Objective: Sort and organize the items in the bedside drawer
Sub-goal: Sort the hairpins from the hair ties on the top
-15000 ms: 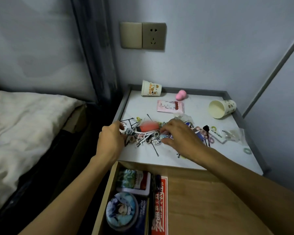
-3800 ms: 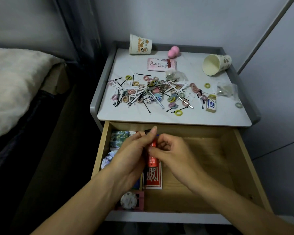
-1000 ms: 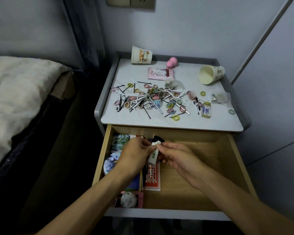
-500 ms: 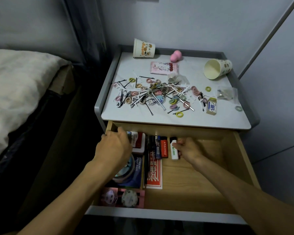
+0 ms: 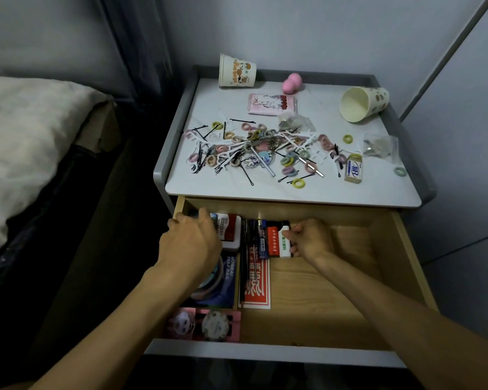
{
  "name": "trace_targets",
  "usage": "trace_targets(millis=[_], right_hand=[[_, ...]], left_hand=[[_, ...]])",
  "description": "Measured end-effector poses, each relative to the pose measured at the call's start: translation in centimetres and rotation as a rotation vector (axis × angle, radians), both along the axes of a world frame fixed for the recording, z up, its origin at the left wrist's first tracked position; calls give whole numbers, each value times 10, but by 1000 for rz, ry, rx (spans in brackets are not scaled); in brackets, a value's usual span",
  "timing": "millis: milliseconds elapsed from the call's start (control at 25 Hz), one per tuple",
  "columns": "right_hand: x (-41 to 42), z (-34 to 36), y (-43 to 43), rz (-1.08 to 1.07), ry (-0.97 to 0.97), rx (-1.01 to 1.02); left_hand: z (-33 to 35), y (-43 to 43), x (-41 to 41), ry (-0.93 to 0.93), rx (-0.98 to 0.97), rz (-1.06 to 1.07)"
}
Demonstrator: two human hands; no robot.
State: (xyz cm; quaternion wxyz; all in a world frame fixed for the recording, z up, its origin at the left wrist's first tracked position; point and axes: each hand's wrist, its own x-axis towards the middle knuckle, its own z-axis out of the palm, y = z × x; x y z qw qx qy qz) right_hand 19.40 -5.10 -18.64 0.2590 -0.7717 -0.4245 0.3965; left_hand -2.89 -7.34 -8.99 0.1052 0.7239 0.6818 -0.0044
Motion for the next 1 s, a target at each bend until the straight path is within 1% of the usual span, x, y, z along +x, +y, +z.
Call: trace_targets(millis=[160, 240, 360, 480, 560, 600, 680, 840, 1000], right_hand=[[2, 7, -5, 24, -14, 11], [5, 17, -11, 60, -66, 30], [13, 47, -27, 200, -233, 120], [17, 94, -40, 387, -319, 243], [25, 121, -29, 389, -391, 389], [29, 131, -18, 363, -431, 453], [41, 141, 11, 328, -494, 481], [45, 136, 55, 395, -658, 325], [41, 132, 71, 426, -794, 278]], left_hand=[[3, -7, 5, 95, 53, -46], [7, -8, 11, 46, 131, -73], [22, -6, 26, -241, 249, -43], [43, 8, 40, -555, 213, 40], [51, 24, 49, -682, 181, 77], [50, 34, 53, -705, 174, 77], [47, 55, 65, -658, 192, 55], [40, 96, 87, -491, 261, 47], [38, 116, 96, -258, 297, 73]])
